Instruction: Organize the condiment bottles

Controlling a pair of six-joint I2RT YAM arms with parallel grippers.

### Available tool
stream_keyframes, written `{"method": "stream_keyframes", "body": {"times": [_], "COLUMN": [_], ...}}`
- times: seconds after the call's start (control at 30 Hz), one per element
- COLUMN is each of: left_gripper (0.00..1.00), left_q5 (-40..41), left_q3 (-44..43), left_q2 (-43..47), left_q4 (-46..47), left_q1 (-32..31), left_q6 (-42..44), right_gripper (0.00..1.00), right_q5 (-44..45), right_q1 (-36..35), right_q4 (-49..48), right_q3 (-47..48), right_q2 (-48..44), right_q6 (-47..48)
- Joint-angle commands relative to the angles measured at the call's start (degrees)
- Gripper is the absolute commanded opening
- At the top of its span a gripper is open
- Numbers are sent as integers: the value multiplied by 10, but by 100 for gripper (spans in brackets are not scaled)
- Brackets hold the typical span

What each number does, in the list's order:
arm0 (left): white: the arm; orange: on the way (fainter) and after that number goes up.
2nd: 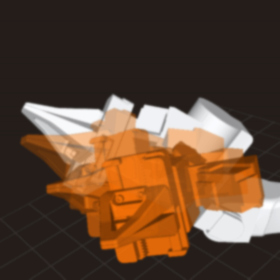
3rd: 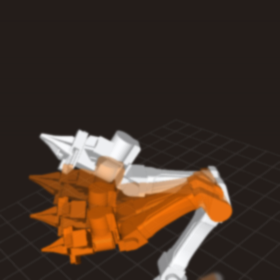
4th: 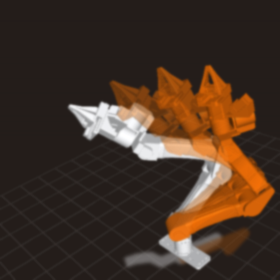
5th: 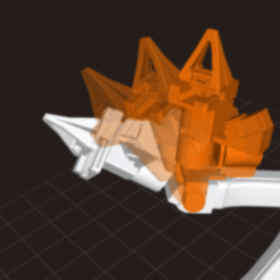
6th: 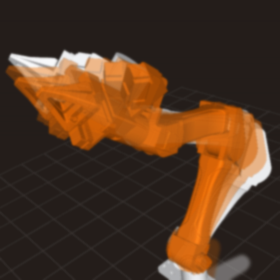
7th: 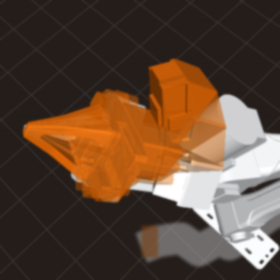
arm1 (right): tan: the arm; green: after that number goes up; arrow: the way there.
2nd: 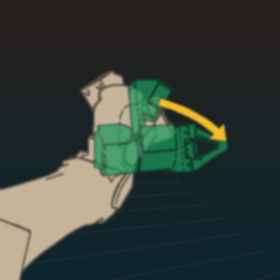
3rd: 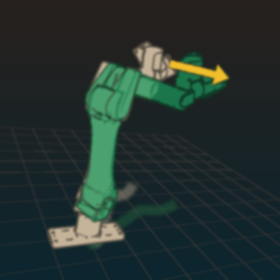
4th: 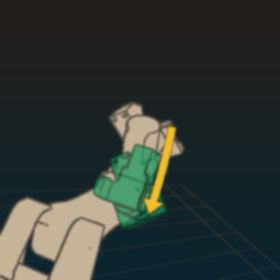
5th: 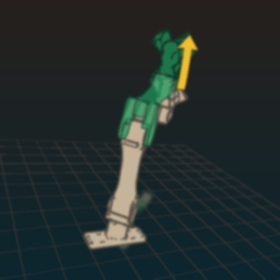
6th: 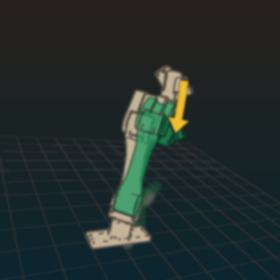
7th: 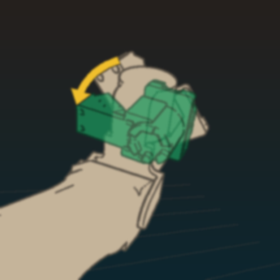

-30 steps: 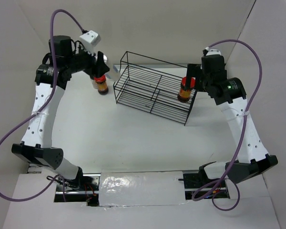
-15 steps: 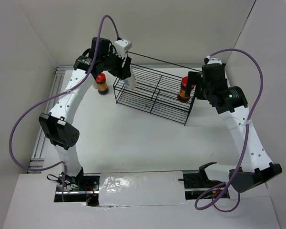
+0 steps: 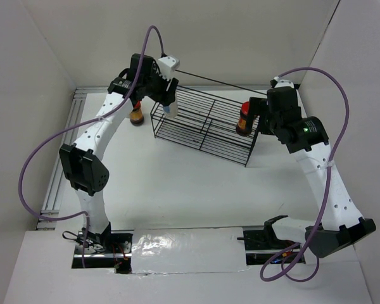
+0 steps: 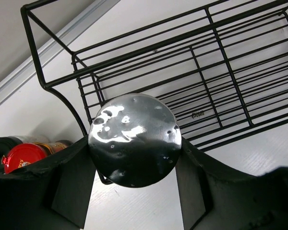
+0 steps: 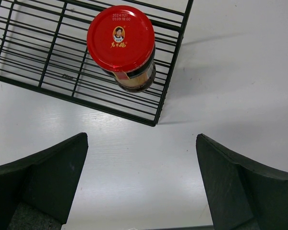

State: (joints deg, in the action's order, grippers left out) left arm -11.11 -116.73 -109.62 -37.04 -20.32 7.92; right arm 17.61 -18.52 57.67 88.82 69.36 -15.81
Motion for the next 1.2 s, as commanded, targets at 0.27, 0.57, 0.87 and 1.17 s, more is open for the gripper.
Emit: {"method": "stream_keyframes", "body": {"times": [0.27,0.57,0.87,1.17], "left_gripper": [99,99,99,48], "left_q5": [12,-1,-78,-117], "left_q3": [-3,-56,9,93], "left_q2": [11,53,179,146], "left_q4": [45,36,34,50], "left_q1": [-2,5,112,223], "left_q6": [21,-23,-54,30], "right_gripper": [100,100,100,86], "right_q5": [14,5,7,13], "right_q1": [-9,-13,-14,-5], "right_q4": [-6,-14,-19,-37], "right_q3": [3,-7,-9,19], "right_q2": [-7,0,-5,7], "right_q6": [-4,-6,-8,27]}}
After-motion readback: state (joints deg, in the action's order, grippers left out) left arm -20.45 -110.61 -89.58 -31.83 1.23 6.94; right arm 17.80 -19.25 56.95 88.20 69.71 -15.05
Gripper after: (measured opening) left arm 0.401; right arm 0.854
